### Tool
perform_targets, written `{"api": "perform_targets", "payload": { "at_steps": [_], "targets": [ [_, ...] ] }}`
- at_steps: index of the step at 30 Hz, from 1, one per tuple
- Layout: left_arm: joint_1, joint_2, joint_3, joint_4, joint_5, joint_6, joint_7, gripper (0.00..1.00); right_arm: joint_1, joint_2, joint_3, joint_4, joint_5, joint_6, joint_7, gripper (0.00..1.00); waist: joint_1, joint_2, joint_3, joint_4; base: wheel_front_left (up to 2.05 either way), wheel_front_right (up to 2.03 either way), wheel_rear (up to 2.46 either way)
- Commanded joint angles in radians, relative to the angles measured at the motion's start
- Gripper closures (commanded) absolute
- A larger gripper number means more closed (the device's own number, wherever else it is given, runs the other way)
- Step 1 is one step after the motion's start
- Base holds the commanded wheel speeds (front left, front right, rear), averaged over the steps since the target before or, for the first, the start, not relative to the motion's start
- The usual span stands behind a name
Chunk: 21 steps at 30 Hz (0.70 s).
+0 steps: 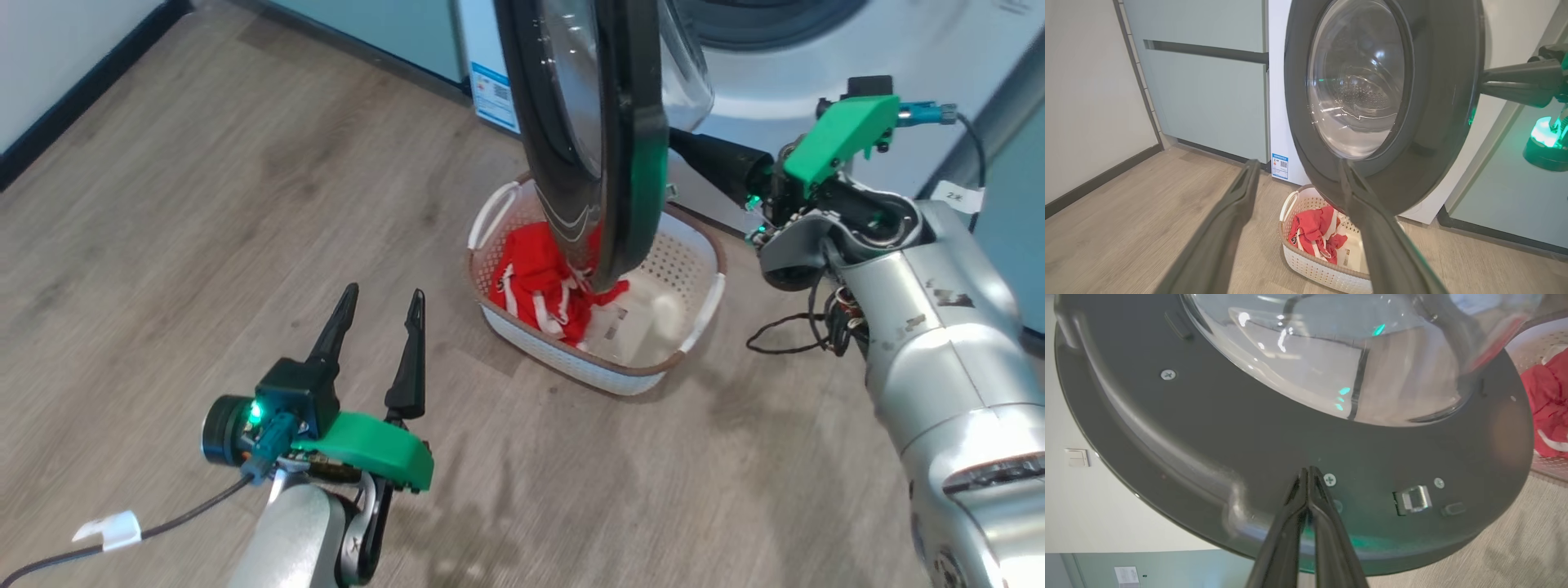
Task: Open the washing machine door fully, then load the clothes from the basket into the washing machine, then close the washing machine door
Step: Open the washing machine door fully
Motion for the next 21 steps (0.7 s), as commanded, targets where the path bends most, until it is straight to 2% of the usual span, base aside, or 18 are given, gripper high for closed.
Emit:
{"api": "perform_targets", "payload": {
  "at_steps": [1, 8, 16, 21],
  "targets": [
    [-0.017, 0.011, 0.034, -0.030, 0.008, -0.003, -0.010, 0.00, -0.017, 0.026, 0.028, -0.042, 0.022, 0.001, -0.007, 1.00, 0.0001, -0.0001, -0.002, 0.016, 0.00, 0.00, 0.00],
    [-0.007, 0.011, 0.035, -0.027, 0.012, -0.004, -0.010, 0.00, -0.002, 0.026, 0.139, -0.052, 0.125, 0.001, -0.043, 1.00, 0.0001, -0.0001, -0.013, 0.069, 0.00, 0.00, 0.00],
    [0.006, 0.011, 0.063, -0.044, 0.017, 0.002, -0.010, 0.00, -0.017, 0.026, 0.273, -0.063, 0.236, 0.001, -0.086, 1.00, 0.0001, -0.0001, -0.006, 0.076, 0.00, 0.00, 0.00],
    [0.007, 0.011, 0.071, -0.047, 0.018, 0.007, -0.010, 0.00, -0.025, 0.026, 0.315, -0.062, 0.274, 0.001, -0.108, 1.00, 0.0001, -0.0001, -0.006, 0.075, 0.00, 0.00, 0.00]
  ]
}}
